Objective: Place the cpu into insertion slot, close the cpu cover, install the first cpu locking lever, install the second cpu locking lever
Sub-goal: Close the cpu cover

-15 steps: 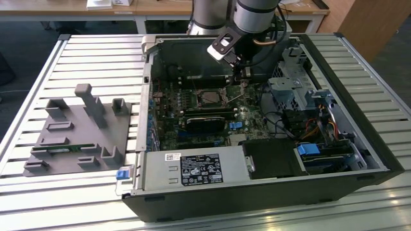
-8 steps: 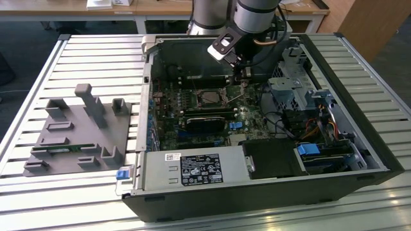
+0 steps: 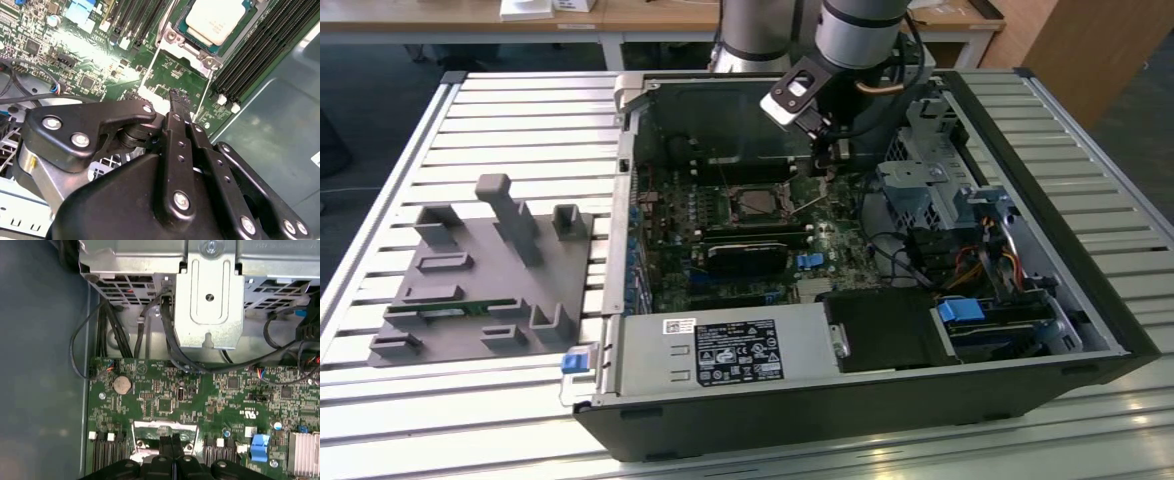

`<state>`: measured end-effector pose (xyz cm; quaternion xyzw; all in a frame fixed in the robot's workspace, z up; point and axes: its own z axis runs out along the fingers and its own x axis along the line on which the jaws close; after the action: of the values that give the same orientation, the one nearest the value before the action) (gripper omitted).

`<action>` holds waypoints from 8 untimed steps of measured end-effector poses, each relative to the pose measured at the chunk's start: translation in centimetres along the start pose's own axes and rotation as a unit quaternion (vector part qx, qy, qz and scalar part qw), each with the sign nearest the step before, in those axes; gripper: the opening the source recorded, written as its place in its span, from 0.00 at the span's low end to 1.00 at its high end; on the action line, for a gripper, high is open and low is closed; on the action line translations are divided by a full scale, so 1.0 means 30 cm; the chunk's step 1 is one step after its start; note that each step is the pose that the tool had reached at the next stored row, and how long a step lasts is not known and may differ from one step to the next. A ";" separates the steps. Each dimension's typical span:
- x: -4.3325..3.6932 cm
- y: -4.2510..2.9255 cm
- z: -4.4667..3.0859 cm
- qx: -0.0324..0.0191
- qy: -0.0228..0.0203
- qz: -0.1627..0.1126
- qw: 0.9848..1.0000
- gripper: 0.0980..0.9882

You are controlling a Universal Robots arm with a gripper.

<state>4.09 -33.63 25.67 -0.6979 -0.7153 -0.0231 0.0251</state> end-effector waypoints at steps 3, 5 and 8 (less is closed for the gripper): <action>0.004 0.001 0.001 0.000 0.000 0.000 1.000 0.01; 0.006 0.001 0.002 0.000 0.000 0.000 1.000 0.01; 0.008 0.001 0.004 0.000 0.000 0.000 1.000 0.01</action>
<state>4.12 -33.38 25.56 -0.6979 -0.7154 -0.0232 0.0251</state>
